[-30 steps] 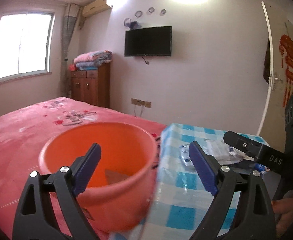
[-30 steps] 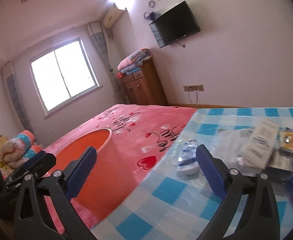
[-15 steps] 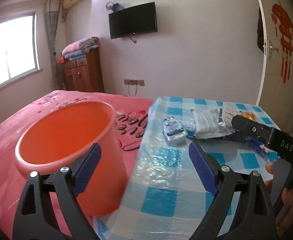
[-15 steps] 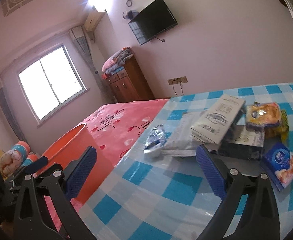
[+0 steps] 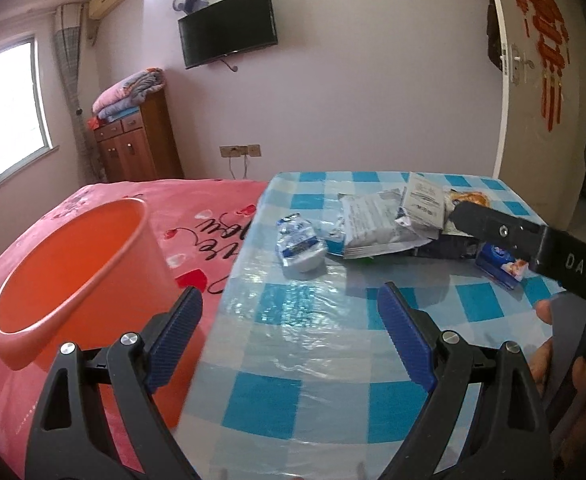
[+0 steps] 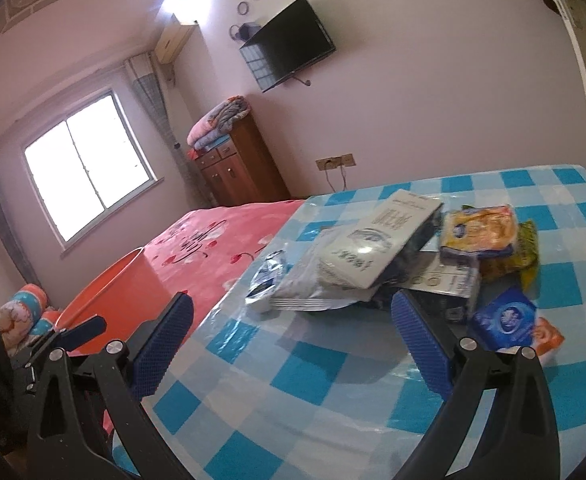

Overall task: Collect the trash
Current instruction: 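Return both tools from the bucket to the table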

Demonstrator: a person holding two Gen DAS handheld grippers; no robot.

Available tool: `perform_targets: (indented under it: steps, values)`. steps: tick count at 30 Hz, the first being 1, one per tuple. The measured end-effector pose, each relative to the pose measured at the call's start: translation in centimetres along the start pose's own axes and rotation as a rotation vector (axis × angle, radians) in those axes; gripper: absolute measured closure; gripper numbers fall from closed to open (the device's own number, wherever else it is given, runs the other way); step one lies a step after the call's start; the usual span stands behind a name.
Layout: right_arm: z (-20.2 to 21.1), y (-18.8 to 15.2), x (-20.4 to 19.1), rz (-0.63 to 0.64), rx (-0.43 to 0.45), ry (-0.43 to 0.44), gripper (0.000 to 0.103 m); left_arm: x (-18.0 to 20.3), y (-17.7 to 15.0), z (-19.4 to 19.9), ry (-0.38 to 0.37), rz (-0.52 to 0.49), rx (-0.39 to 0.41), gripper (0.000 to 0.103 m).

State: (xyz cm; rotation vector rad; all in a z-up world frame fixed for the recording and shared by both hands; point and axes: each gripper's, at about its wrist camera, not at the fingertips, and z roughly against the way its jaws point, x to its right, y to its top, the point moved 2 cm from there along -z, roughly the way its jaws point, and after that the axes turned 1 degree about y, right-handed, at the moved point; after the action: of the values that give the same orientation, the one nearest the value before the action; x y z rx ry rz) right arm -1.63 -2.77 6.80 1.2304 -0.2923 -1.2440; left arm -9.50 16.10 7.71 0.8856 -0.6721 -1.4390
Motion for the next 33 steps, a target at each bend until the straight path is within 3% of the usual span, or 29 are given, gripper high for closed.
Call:
perform_targets:
  steps: [12,21,28,33]
  values:
    - [2.0,1.1,5.7,-0.096,-0.004,-0.103,0.005,4.3,0.5,-1.6,-0.070,-0.055,-0.061,0.013]
    - [3.5,2.1,9.8,-0.151,0.002,-0.165,0.005,8.5,2.5,-2.9,-0.094,-0.160,-0.059,0.013]
    - [3.0,2.5,13.8,-0.272,-0.007,-0.113,0.005,11.4,6.0,-4.9,-0.106,-0.230,-0.035,0.013]
    - [2.2,2.9,15.7,-0.365,-0.011,-0.044,0.005,13.8,7.9,-8.1,-0.136,-0.292,-0.083,0.013]
